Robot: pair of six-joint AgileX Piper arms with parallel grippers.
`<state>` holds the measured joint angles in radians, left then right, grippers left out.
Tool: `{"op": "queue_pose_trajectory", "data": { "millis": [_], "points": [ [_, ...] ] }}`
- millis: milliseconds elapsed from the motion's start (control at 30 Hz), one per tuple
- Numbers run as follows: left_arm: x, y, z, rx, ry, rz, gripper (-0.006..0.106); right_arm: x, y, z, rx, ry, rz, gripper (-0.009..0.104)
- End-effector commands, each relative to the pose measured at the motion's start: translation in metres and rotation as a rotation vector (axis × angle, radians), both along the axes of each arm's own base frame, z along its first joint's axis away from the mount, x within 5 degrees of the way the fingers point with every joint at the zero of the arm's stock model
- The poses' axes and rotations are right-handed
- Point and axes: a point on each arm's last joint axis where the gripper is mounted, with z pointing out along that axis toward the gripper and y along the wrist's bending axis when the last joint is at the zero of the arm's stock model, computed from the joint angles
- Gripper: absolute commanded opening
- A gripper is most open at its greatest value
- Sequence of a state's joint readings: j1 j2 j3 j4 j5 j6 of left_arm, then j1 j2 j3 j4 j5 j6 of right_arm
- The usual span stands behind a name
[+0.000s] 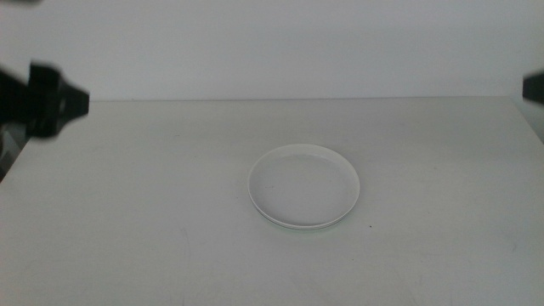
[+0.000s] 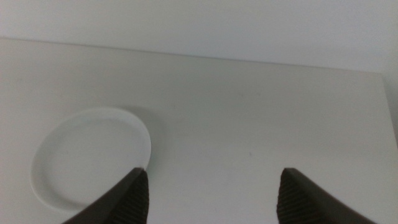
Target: Stack the three bowls on top of each other.
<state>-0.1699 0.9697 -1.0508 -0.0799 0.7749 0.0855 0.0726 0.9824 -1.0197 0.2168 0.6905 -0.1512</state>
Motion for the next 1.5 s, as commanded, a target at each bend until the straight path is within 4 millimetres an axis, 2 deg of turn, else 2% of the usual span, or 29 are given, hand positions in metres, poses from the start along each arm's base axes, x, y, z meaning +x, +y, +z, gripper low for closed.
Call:
{"op": "queue_pose_trajectory", "data": {
  "millis": [0,167,267,367,467,600,900,967,1133,1300,1467],
  "points": [
    [-0.015,0.001,0.004,-0.071,-0.159,0.010,0.105,-0.014,-0.004,0.003,-0.006,-0.129,-0.019,0.052],
    [-0.045,0.007,-0.041,-0.103,-0.295,0.021,0.105,-0.048,-0.008,-0.044,-0.057,-0.196,-0.018,0.052],
    [-0.058,0.011,-0.066,-0.146,-0.351,0.044,0.105,-0.064,-0.012,-0.060,-0.055,-0.309,-0.048,0.052],
    [-0.068,0.013,-0.084,-0.155,-0.388,0.058,0.105,-0.077,-0.013,-0.072,-0.062,-0.345,-0.054,0.052],
    [-0.071,0.015,-0.088,-0.156,-0.420,0.064,0.105,-0.084,-0.014,-0.076,-0.082,-0.360,-0.045,0.052],
    [-0.070,0.015,-0.085,-0.161,-0.460,0.071,0.105,-0.084,-0.013,-0.076,-0.065,-0.360,-0.049,0.052],
    [-0.070,0.015,-0.088,-0.166,-0.443,0.072,0.105,-0.084,-0.013,-0.076,-0.066,-0.358,-0.048,0.052],
    [-0.070,0.015,-0.090,-0.165,-0.437,0.072,0.105,-0.092,-0.014,-0.072,-0.062,-0.395,-0.050,0.052],
    [-0.090,0.019,-0.104,-0.172,-0.472,0.070,0.105,-0.106,-0.015,-0.071,-0.057,-0.458,-0.054,0.052],
    [-0.114,0.023,-0.136,-0.182,-0.515,0.068,0.105,-0.126,-0.017,-0.099,-0.059,-0.492,-0.057,0.052],
    [-0.126,0.025,-0.177,-0.184,-0.520,0.070,0.105,-0.140,-0.018,-0.145,-0.062,-0.489,-0.056,0.052]
  ]
}}
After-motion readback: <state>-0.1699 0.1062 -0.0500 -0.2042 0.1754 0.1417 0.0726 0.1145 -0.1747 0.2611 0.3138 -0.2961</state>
